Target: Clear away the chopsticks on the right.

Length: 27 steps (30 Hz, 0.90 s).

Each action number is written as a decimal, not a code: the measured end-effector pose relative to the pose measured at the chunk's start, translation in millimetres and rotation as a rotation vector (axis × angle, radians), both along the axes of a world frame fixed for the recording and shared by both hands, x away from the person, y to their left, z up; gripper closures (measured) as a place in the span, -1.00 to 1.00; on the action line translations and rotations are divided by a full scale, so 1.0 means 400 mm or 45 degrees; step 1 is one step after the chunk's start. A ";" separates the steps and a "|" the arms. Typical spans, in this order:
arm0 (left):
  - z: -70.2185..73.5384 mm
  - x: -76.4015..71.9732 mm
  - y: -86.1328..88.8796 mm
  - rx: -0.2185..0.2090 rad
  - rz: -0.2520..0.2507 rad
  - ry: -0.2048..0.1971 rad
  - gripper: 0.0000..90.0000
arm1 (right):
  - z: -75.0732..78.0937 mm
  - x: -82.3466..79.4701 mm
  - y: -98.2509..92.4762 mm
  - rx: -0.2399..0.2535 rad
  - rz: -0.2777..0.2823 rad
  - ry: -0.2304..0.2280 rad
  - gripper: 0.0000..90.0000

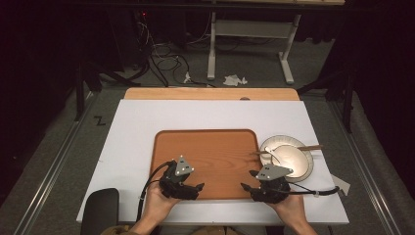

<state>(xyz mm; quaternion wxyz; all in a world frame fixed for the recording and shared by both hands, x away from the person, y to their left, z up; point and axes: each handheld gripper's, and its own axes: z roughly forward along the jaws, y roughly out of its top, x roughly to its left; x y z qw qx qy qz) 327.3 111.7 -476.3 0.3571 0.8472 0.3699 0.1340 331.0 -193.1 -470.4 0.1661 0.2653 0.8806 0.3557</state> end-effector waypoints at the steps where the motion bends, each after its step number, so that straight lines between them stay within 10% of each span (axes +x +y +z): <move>1: -0.001 0.001 0.001 0.000 0.003 0.004 -0.47 | 0.003 0.000 -0.003 -0.001 0.010 -0.003 0.05; 27: 0.006 -0.001 0.022 -0.015 0.028 0.015 -0.47 | 0.110 0.042 -0.109 0.085 -0.110 -0.052 0.13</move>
